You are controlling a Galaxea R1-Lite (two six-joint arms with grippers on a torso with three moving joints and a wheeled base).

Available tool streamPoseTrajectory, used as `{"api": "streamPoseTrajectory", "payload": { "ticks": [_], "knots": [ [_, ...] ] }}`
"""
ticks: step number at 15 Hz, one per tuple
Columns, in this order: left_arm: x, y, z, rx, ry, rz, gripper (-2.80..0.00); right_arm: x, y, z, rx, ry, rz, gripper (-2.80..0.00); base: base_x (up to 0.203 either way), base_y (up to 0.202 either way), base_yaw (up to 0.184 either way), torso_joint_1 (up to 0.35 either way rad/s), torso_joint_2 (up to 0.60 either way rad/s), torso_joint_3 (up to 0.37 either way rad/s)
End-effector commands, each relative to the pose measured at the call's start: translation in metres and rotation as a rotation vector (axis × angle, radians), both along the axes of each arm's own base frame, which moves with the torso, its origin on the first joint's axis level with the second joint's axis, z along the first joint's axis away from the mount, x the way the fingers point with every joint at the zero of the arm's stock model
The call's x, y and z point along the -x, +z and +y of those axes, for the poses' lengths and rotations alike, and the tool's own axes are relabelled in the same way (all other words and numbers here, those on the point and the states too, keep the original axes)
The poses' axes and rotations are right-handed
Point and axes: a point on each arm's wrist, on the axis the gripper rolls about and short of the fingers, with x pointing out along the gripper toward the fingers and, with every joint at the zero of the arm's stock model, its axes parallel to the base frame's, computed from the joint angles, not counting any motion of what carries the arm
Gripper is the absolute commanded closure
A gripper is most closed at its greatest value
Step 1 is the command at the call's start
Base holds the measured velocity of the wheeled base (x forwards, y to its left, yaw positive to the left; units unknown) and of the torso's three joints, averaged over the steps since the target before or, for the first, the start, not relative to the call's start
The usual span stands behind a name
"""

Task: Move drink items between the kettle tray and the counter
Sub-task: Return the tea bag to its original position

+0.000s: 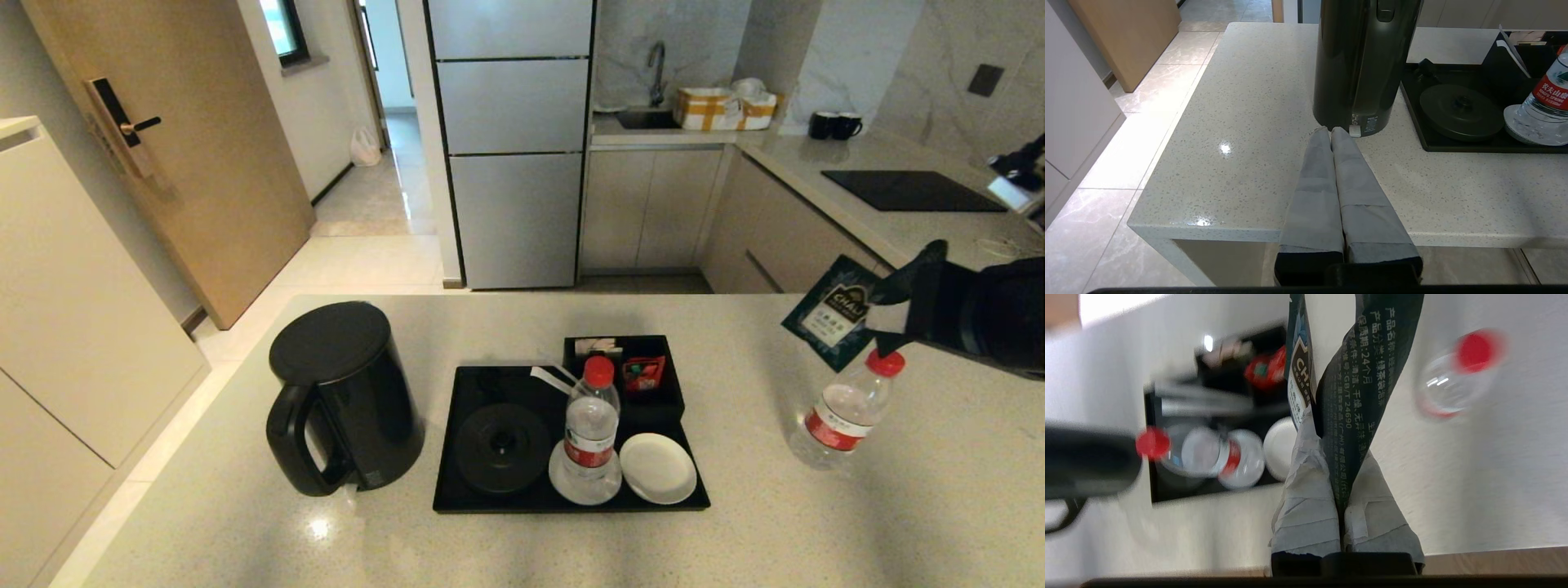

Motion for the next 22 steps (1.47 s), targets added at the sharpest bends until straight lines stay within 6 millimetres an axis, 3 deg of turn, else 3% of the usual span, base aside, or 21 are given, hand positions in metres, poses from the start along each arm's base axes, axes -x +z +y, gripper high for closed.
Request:
{"api": "streamPoseTrajectory", "payload": {
  "ticks": [1, 4, 8, 10, 15, 22],
  "knots": [
    [0.0, 0.0, 0.0, 0.001, 0.0, 0.002, 0.0, -0.026, -0.025, 0.023, 0.034, 0.033, 0.093, 0.0, 0.0, 0.0, 0.0, 0.0, 0.0, 0.0],
    [0.0, 0.0, 0.0, 0.001, 0.0, 0.002, 0.0, -0.056, -0.051, 0.048, 0.04, 0.06, 0.124, 0.0, 0.0, 0.0, 0.0, 0.0, 0.0, 0.0],
    [0.0, 0.0, 0.0, 0.001, 0.0, 0.002, 0.0, -0.087, -0.074, 0.066, 0.048, 0.065, 0.149, 0.0, 0.0, 0.0, 0.0, 0.0, 0.0, 0.0],
    [0.0, 0.0, 0.0, 0.001, 0.0, 0.002, 0.0, -0.103, -0.095, 0.075, 0.063, 0.064, 0.183, 0.0, 0.0, 0.0, 0.0, 0.0, 0.0, 0.0],
    [0.0, 0.0, 0.0, 0.001, 0.0, 0.002, 0.0, -0.133, -0.139, 0.09, 0.075, 0.067, 0.199, 0.0, 0.0, 0.0, 0.0, 0.001, 0.01, 0.001],
    [0.0, 0.0, 0.0, 0.001, 0.0, 0.002, 0.0, -0.163, -0.172, 0.099, 0.086, 0.051, 0.237, 0.0, 0.0, 0.0, 0.0, 0.0, 0.0, 0.0]
  ]
}}
